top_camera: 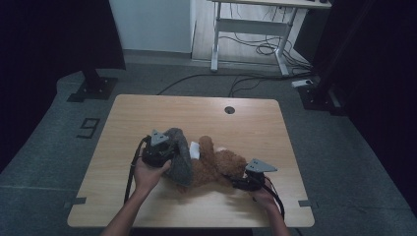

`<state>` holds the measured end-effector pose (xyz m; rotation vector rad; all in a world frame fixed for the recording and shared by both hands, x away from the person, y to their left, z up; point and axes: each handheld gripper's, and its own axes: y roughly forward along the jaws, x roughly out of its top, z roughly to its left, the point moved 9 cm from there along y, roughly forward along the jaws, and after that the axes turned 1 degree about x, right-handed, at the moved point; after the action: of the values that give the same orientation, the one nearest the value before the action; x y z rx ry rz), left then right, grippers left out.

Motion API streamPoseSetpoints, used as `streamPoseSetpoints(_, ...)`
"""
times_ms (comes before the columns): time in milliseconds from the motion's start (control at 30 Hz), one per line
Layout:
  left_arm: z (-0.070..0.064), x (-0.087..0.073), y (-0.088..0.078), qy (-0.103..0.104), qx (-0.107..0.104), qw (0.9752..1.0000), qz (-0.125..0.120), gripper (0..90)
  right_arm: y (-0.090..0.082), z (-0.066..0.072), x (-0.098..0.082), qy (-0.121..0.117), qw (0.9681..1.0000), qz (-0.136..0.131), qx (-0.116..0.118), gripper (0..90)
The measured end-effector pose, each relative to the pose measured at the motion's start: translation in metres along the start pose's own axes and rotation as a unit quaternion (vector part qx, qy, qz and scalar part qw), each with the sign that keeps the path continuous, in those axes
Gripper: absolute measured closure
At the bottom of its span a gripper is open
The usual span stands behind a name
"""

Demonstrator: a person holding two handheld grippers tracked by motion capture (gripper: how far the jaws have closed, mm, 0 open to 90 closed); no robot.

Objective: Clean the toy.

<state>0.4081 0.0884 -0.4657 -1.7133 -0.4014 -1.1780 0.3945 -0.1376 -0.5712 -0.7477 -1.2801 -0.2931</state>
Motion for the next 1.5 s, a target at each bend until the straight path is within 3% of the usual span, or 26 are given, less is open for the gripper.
streamPoseSetpoints(100,-0.014,0.014,-0.006,0.012,-0.01,0.9998,-0.016,78.9,0.0,-0.001,0.0,0.002,1.0,-0.001,0.0,35.1)
streamPoseSetpoints(167,-0.042,0.03,-0.005,0.027,-0.035,0.9987,-0.027,78.9,0.0,0.0,0.0,0.003,1.0,0.0,0.0,35.1)
streamPoseSetpoints(233,-0.048,0.033,-0.003,0.031,-0.04,0.9983,-0.027,78.9,0.0,-0.001,0.0,0.002,1.0,0.0,0.0,35.1)
streamPoseSetpoints(267,-0.067,0.041,0.006,0.038,-0.057,0.9973,-0.025,78.9,0.0,-0.001,0.0,0.004,1.0,-0.002,-0.001,35.1)
streamPoseSetpoints(300,-0.067,0.041,0.006,0.038,-0.057,0.9973,-0.025,78.9,0.0,-0.001,0.0,0.004,1.0,-0.002,-0.001,35.1)
streamPoseSetpoints(333,-0.086,0.047,0.02,0.048,-0.068,0.9963,-0.022,78.9,0.0,-0.001,0.0,0.005,1.0,-0.002,0.0,35.1)
streamPoseSetpoints(367,-0.086,0.047,0.02,0.048,-0.068,0.9963,-0.022,78.8,0.0,-0.001,0.0,0.005,1.0,-0.002,0.0,35.1)
streamPoseSetpoints(400,-0.11,0.053,0.039,0.049,-0.087,0.9949,-0.016,78.8,0.0,-0.001,0.0,0.006,1.0,-0.002,0.001,35.1)
streamPoseSetpoints(433,-0.12,0.054,0.048,0.054,-0.092,0.9943,-0.012,78.8,0.0,-0.001,0.0,0.005,1.0,-0.002,0.002,35.1)
streamPoseSetpoints(500,-0.141,0.052,0.067,0.062,-0.104,0.9926,0.001,78.8,0.0,-0.001,0.0,0.005,1.0,-0.003,0.0,35.1)
streamPoseSetpoints(533,-0.141,0.052,0.067,0.062,-0.104,0.9926,0.001,78.8,0.0,-0.001,0.0,0.004,1.0,-0.003,0.0,35.1)
streamPoseSetpoints(567,-0.158,0.046,0.086,0.072,-0.113,0.9908,0.019,78.7,0.0,-0.001,0.0,0.005,1.0,-0.002,0.0,35.1)
streamPoseSetpoints(633,-0.172,0.034,0.106,0.079,-0.117,0.989,0.045,78.7,0.0,-0.001,0.0,0.004,1.0,-0.002,0.001,35.1)
streamPoseSetpoints(733,-0.177,0.016,0.123,0.096,-0.106,0.987,0.074,78.3,0.0,0.0,-0.001,0.003,1.0,-0.001,0.0,35.1)
streamPoseSetpoints(900,-0.166,0.01,0.123,0.077,-0.106,0.9891,0.067,78.7,0.0,0.0,-0.003,-0.004,1.0,0.001,-0.004,35.1)
streamPoseSetpoints(933,-0.153,0.011,0.118,0.077,-0.089,0.9912,0.061,78.8,0.0,0.0,-0.003,-0.007,1.0,0.002,-0.005,35.1)
streamPoseSetpoints(967,-0.153,0.011,0.118,0.077,-0.089,0.9912,0.061,78.8,0.0,0.0,-0.003,-0.007,1.0,0.002,-0.005,35.1)
streamPoseSetpoints(1000,-0.134,0.01,0.11,0.065,-0.074,0.9934,0.058,78.8,0.0,0.0,-0.003,-0.007,1.0,0.001,-0.004,35.0)
streamPoseSetpoints(1033,-0.134,0.01,0.11,0.065,-0.074,0.9934,0.058,78.9,0.0,0.0,-0.003,-0.007,1.0,0.001,-0.004,35.0)
streamPoseSetpoints(1067,-0.118,0.009,0.104,0.055,-0.062,0.9951,0.053,79.1,0.0,-0.001,-0.003,-0.005,1.0,-0.001,-0.004,35.0)
streamPoseSetpoints(1100,-0.118,0.009,0.104,0.055,-0.062,0.9951,0.053,79.3,0.0,-0.001,-0.003,-0.005,1.0,-0.001,-0.004,35.0)
streamPoseSetpoints(1133,-0.101,0.005,0.096,0.047,-0.051,0.9963,0.051,79.5,0.0,-0.001,-0.002,0.0,1.0,-0.002,-0.001,35.0)
streamPoseSetpoints(1200,-0.086,0.002,0.085,0.034,-0.052,0.9971,0.043,79.7,0.001,-0.001,-0.002,0.003,1.0,-0.005,0.0,35.0)
streamPoseSetpoints(1267,-0.077,0.002,0.075,0.019,-0.06,0.9975,0.033,79.7,0.001,-0.001,-0.001,0.004,1.0,-0.007,0.0,35.0)
streamPoseSetpoints(1367,-0.067,0.001,0.064,0.02,-0.056,0.9979,0.025,79.7,0.002,-0.001,-0.001,0.004,1.0,-0.008,0.002,35.0)
streamPoseSetpoints(1500,-0.047,0.003,0.051,0.02,-0.028,0.9993,0.013,79.7,0.002,-0.001,-0.001,0.002,1.0,-0.008,0.0,35.0)
